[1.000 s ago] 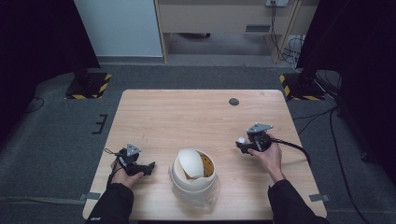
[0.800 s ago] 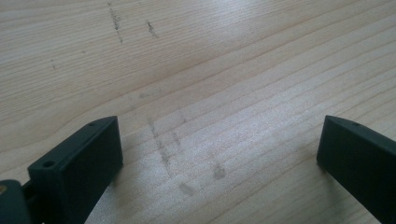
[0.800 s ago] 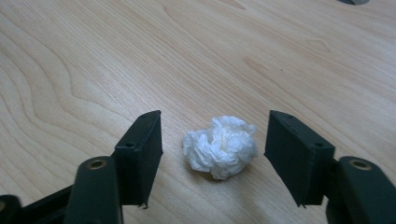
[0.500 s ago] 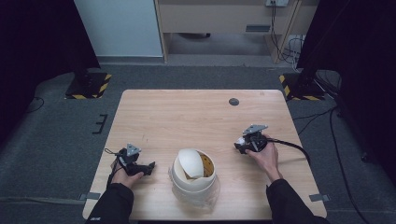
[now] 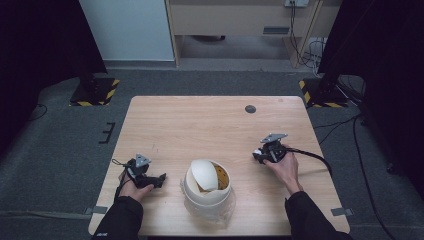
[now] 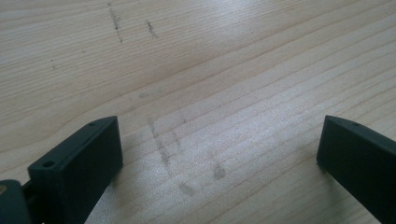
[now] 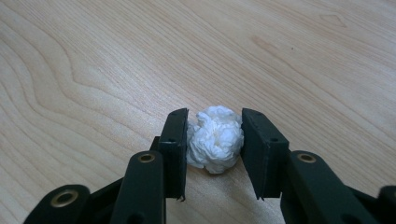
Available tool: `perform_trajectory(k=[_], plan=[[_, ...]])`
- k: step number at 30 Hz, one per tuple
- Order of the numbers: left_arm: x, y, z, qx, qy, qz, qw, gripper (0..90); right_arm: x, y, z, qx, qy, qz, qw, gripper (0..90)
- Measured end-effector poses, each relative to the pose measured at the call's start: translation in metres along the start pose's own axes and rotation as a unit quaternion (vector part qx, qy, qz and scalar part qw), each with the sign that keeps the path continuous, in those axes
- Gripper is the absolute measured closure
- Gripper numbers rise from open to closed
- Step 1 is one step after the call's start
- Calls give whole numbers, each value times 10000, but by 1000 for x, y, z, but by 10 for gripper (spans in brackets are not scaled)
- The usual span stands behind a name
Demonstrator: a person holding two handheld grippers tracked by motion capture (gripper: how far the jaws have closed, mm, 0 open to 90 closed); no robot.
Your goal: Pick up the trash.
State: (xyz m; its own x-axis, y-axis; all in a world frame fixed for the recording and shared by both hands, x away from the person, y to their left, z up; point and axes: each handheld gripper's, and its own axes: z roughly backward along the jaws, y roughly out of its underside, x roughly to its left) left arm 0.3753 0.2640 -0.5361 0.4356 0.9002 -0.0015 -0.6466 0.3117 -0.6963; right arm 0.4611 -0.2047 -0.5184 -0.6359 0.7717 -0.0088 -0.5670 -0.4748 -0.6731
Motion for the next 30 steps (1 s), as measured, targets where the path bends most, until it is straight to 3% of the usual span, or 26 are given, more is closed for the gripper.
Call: perform_trajectory(k=[7, 20, 30], plan=[[0, 0, 0, 0, 0, 1, 10000, 0, -1, -1, 7, -74, -76, -101, 9999, 648], [0, 0, 0, 0, -1, 0, 10000, 0, -6, -4, 37, -543, -243, -335, 9977, 646], [0, 0, 0, 0, 2, -1, 10000, 0, -3, -6, 65, -1005, -408, -408, 9933, 646]])
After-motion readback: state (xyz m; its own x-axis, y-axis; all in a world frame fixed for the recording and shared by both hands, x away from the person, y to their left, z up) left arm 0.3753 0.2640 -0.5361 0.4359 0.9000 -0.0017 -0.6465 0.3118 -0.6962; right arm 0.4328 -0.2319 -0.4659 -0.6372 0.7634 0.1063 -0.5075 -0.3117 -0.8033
